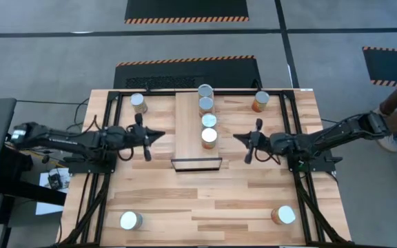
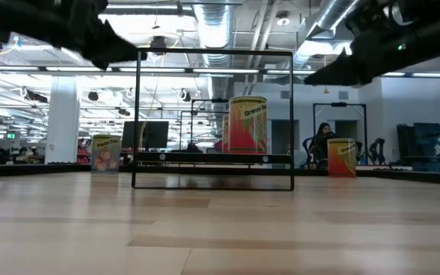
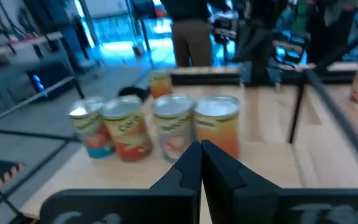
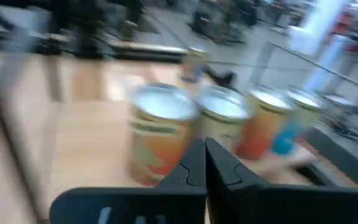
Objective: Pick and place cans onto a shelf
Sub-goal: Align the canned green peas with the other canned green peas on the shelf
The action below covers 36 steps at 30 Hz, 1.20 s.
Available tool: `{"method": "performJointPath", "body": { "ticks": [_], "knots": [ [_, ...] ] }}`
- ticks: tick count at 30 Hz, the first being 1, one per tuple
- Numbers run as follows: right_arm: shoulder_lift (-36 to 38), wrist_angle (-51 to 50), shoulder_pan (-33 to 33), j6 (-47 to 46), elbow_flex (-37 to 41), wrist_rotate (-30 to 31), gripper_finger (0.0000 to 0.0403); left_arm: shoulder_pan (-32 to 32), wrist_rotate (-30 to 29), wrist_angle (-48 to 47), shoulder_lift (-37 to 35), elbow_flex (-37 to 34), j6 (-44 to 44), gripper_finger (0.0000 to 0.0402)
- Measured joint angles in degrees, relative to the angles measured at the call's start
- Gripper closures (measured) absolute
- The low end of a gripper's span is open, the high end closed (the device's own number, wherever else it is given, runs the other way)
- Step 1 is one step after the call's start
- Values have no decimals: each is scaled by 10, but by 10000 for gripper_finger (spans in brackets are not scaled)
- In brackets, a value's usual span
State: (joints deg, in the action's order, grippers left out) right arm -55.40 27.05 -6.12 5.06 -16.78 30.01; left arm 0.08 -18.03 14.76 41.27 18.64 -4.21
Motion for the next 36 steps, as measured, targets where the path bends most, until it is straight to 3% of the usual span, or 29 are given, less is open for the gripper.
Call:
{"method": "performJointPath", "body": {
  "ticks": [3,6,11,17,21,29,36],
  "knots": [
    [1,-2,29,17,-1,33,395,74,66,68,-18,-41,-26,401],
    [16,-54,80,22,-22,14,398,161,159,102,-23,-67,-43,401],
    [26,-193,195,-5,-77,-57,398,313,338,105,-14,-76,-43,401],
    [27,-213,323,4,-91,-195,399,441,490,139,26,-76,-41,401],
    [25,-207,388,2,-91,-271,399,484,535,187,75,-76,-34,401],
    [25,-221,469,-27,-91,-277,400,516,601,330,202,-76,5,401],
    [25,-277,516,-37,-119,-288,396,517,608,440,296,-75,30,401]
  ]
}}
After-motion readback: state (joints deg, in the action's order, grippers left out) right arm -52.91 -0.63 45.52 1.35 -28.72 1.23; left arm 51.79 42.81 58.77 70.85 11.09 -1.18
